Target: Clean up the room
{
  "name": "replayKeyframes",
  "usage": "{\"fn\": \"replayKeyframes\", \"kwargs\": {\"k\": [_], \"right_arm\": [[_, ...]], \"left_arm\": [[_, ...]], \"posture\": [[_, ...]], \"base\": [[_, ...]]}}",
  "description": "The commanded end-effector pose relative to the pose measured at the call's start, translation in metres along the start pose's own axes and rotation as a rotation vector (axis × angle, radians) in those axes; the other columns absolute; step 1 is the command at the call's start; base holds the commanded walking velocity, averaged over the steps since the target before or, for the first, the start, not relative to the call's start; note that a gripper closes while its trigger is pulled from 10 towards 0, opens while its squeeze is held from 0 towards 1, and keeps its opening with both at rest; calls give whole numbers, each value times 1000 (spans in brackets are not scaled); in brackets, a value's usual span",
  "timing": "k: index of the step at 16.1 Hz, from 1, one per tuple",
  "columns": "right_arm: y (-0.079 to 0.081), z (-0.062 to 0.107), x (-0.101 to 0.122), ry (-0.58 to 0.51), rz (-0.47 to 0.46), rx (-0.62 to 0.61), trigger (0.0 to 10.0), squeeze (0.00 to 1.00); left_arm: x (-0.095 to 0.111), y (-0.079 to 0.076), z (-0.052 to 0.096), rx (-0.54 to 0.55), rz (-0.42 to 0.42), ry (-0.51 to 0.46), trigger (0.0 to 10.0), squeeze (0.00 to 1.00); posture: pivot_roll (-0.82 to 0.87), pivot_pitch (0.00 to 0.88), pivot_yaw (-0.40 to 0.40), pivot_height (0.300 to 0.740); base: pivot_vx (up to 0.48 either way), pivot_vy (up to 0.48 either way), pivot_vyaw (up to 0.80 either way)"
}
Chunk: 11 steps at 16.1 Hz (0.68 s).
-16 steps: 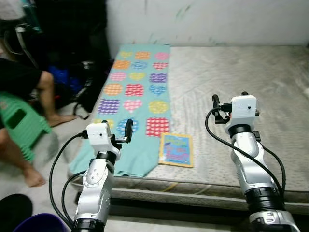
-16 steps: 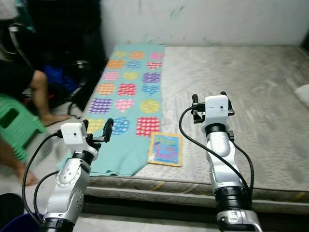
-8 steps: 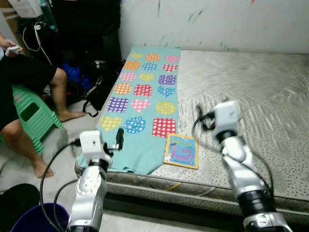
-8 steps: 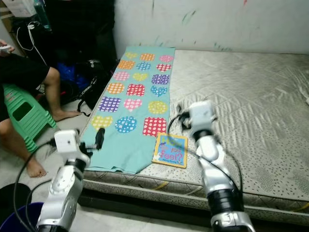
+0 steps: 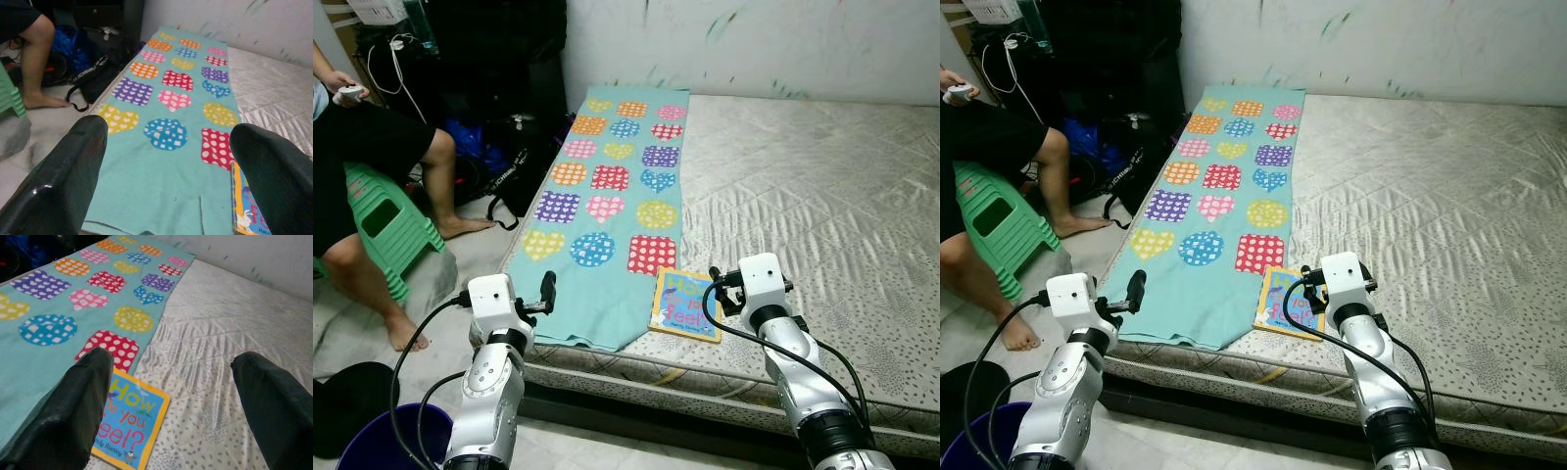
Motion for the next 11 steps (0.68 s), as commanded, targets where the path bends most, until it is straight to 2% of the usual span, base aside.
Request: {"fn": "replayKeyframes", "kwargs": {"k": [1, 4, 5, 11], "right_arm": [[1, -2, 4, -14, -5, 4, 10000, 0], [0, -4, 4, -14, -21, -2, 10000, 0], [0, -4, 4, -11, -20, -6, 10000, 0], [-2, -3, 2, -9, -25, -20, 10000, 0]], "left_arm": [[0, 2, -1, -5, -16, 4, 10000, 0], [0, 1, -2, -6, -17, 4, 10000, 0], [0, 1, -1, -6, -17, 4, 10000, 0], [0, 1, -2, -4, -15, 4, 10000, 0]], "posture": [[-65, 0, 43, 740], [-61, 0, 40, 740], [-61, 0, 40, 740], [-64, 0, 41, 740]], "base": [[0, 0, 0], [0, 0, 0], [0, 0, -525], [0, 0, -800]]}}
Point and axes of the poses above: a point about 5 cm out from each wrist's last joint towards the gripper, its own z axis pointing back from the gripper into the wrist, its own x axis along the axis of the wrist's last joint, y = z × x, the point moved 4 cm from there along -z, pointing out of the wrist towards the gripper, and after that the axes turned 13 degrees about -z, right-handed, at the moved point
